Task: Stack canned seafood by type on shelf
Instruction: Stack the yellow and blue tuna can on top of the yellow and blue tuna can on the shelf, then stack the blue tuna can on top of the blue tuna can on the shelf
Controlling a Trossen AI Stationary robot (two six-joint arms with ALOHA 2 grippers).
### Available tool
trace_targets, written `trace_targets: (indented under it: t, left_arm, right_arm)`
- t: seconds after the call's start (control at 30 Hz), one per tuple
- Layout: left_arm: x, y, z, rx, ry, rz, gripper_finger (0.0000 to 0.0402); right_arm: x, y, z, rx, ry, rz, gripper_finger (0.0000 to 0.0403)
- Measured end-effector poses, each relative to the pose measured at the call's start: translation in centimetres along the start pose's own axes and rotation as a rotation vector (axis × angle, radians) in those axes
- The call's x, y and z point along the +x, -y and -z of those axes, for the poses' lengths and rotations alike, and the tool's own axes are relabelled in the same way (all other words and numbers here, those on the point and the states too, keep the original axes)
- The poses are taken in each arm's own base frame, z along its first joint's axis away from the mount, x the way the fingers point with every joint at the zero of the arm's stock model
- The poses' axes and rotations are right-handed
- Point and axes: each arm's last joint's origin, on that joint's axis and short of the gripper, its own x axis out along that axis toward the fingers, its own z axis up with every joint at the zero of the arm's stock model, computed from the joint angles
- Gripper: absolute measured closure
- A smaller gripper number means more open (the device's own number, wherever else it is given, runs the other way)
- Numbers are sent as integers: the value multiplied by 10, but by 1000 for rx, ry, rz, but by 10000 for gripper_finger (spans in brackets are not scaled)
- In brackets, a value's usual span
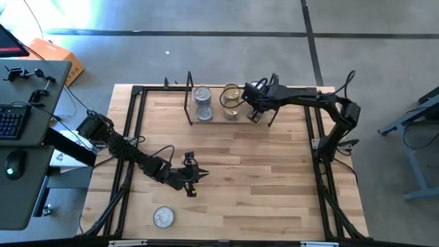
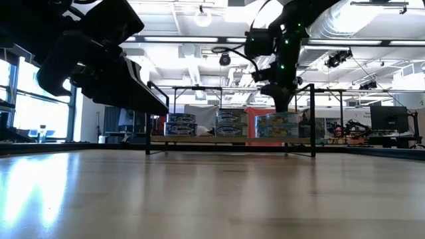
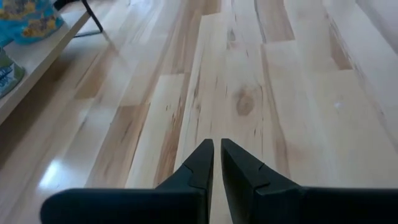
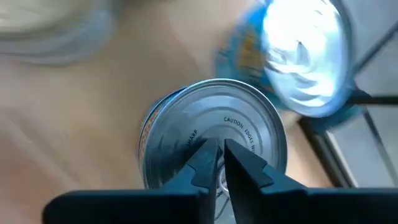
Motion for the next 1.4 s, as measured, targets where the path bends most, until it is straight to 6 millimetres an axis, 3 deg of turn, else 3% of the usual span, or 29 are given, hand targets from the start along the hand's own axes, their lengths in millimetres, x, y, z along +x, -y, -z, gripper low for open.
trace_targets:
  t: [0.33,0.4,0.53,0.67,0.8,0.93,1.03,1.17,1.3,1.4]
  left_arm:
    - [0,1,-3,7,28,4,381]
    - [-1,1,-3,-11,30,6,381]
    - [-12,3,-12,-33,64,18,381]
    - [-41,-1,-29,-42,130,-7,381]
    - [-77,-4,-38,38,156,1,381]
    - [-101,12,-49,218,139,147,395]
    - [-104,25,-53,215,-18,256,399]
    - [-99,36,-34,13,-432,339,401]
    - [-94,62,-9,-193,-724,445,401]
    - [-87,82,3,-243,-813,522,401]
  right_arm:
    - [-10,-15,-1,-40,27,-2,402]
    - [-20,-17,0,-29,44,8,402]
    - [-50,-27,2,73,242,10,402]
    - [-62,-73,25,94,492,-56,402]
    - [-71,-127,56,113,768,-265,402]
    - [-66,-178,95,137,962,-487,402]
    - [-54,-203,121,198,1036,-584,402]
    - [-36,-228,142,212,1028,-595,402]
    - [-27,-242,146,208,997,-598,402]
    - [-28,-246,142,204,1006,-593,402]
